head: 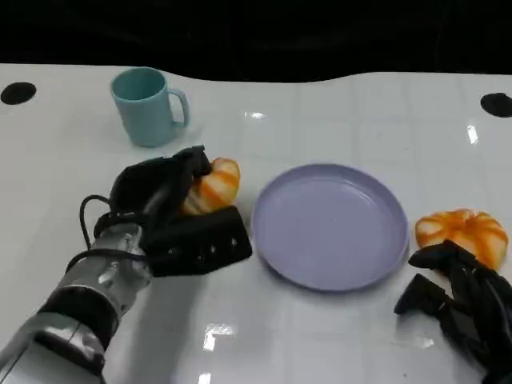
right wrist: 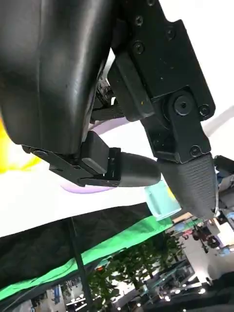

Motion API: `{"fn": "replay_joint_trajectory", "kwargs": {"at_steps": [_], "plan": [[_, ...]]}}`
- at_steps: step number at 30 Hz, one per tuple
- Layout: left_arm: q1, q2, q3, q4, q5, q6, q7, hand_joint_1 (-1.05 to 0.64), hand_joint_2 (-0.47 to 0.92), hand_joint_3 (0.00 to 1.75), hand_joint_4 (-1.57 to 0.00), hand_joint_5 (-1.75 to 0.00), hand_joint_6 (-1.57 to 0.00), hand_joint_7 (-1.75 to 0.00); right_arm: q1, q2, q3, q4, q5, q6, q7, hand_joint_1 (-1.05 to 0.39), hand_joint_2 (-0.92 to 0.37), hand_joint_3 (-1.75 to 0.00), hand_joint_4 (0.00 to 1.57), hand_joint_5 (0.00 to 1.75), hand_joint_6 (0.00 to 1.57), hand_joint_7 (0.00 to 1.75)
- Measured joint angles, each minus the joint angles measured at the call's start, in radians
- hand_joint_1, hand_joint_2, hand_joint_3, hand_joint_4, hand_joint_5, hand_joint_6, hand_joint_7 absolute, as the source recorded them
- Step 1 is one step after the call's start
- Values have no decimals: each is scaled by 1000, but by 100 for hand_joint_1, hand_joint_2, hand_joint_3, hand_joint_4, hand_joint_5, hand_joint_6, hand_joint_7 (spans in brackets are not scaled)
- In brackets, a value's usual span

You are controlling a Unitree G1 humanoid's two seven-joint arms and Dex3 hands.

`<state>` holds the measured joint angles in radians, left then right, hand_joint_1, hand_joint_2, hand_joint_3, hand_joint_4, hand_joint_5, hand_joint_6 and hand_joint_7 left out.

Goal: Grasp the bread from the table and place it into the plate.

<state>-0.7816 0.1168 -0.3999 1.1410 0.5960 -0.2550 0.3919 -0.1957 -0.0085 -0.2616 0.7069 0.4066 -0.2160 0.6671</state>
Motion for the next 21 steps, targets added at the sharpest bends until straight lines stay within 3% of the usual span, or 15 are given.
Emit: {"fn": "replay_joint_trajectory", "kwargs": {"at_steps": [7,14,21], "plan": [[0,-2,9,-144,-13,5,-51,-15,53,114,-87,-175,-64,-175,-15,-2,-2,19,6,1,10,-54,-92,-15,66,157,67,114],[-16,-39,-26,-222,18,53,-72,-17,63,100,-84,-175,-60,-175,-16,-3,0,29,5,-16,15,-55,-92,-17,65,157,66,115],[-61,-103,-73,-219,45,48,-72,-12,53,106,-87,-175,-62,-175,-19,-3,0,31,5,-14,15,-55,-92,-14,65,157,66,115]]}}
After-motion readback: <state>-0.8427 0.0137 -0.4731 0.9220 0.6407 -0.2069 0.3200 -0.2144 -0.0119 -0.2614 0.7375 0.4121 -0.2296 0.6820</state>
